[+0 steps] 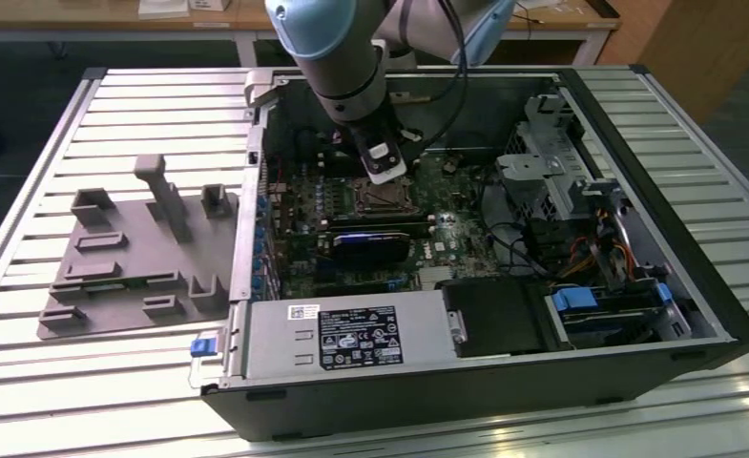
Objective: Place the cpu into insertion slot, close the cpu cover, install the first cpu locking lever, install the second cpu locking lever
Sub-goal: 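Install the first cpu locking lever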
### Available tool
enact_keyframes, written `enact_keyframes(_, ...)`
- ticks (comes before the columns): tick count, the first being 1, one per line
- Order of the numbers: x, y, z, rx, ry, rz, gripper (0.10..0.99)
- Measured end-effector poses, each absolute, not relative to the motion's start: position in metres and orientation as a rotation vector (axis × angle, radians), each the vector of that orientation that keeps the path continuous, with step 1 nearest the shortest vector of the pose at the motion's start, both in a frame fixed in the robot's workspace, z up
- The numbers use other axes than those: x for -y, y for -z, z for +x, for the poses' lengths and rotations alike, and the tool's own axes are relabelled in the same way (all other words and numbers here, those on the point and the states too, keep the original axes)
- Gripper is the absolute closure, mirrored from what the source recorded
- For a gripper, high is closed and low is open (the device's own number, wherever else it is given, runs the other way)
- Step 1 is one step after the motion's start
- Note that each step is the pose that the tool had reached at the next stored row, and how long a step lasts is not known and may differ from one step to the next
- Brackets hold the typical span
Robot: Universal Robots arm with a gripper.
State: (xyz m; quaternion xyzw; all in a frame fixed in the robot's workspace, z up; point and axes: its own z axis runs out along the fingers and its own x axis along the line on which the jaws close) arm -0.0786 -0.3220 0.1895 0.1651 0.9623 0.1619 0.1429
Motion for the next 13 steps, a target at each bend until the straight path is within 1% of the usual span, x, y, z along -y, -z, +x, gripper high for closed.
enact_keyframes(13, 0.3221, -0.1828, -0.0769, -2.768, -0.462, 0.505, 0.98)
